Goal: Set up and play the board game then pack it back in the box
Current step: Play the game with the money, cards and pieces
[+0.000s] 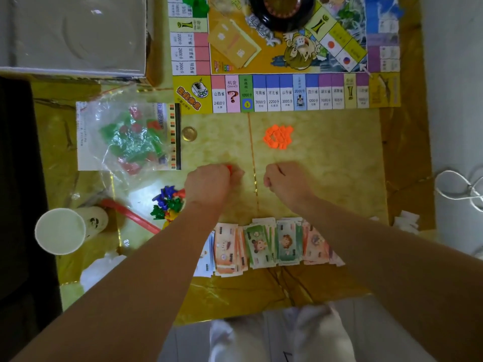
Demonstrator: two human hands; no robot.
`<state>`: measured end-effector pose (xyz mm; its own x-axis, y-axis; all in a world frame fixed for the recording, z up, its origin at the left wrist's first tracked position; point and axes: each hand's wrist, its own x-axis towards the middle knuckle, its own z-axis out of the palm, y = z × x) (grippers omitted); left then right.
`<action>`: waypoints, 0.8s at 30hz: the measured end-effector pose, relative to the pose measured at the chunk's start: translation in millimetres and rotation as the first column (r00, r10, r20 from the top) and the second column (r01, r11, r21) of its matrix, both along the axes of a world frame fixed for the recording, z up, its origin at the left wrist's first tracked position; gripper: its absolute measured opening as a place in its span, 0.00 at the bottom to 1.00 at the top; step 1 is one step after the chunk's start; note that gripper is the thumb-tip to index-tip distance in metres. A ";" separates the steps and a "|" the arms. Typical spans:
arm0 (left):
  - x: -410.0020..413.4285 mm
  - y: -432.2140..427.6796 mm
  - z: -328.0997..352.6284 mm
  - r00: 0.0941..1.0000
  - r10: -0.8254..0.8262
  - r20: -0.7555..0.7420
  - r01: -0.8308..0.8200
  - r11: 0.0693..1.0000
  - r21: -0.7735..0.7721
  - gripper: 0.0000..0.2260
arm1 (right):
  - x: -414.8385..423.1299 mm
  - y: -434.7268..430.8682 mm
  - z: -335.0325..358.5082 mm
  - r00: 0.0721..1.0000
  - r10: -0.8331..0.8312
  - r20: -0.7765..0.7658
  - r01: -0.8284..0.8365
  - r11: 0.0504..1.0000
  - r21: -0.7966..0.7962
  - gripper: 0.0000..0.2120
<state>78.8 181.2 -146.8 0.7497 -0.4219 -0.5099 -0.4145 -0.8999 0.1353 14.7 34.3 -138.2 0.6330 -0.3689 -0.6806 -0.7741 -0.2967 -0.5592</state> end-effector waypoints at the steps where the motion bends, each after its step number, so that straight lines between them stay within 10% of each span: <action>1: 0.8 0.1 0.8 1.000 0.002 0.004 -0.002 1.000 -0.008 0.20 | -0.5 -1.8 -0.4 1.000 0.004 -0.012 -0.004 1.000 0.011 0.18; 8: 2.8 3.3 7.0 0.892 0.361 -0.273 -0.434 0.852 -0.292 0.21 | 4.7 -11.4 14.0 0.990 -0.123 -0.074 0.141 0.933 0.332 0.19; 13: -1.3 -21.9 32.6 0.342 0.414 -0.843 -0.929 0.282 -0.238 0.19 | 17.1 -26.1 23.7 0.966 -0.232 -0.118 0.260 0.837 0.482 0.19; 16: 0.1 -38.8 41.2 0.073 0.204 -0.976 -0.988 0.149 -0.043 0.21 | 26.0 -38.7 28.8 0.957 -0.272 -0.105 0.285 0.798 0.530 0.17; 24: 18.8 -87.4 56.1 0.020 0.002 -1.000 -0.998 0.065 -0.020 0.21 | 44.6 -93.1 34.8 0.947 -0.299 -0.115 0.311 0.776 0.549 0.15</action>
<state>97.6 93.7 -90.7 0.4030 -0.5346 -0.7428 0.8982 0.0754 0.4330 59.3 -58.8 -103.4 0.5362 -0.0970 -0.8385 -0.7837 0.3119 -0.5372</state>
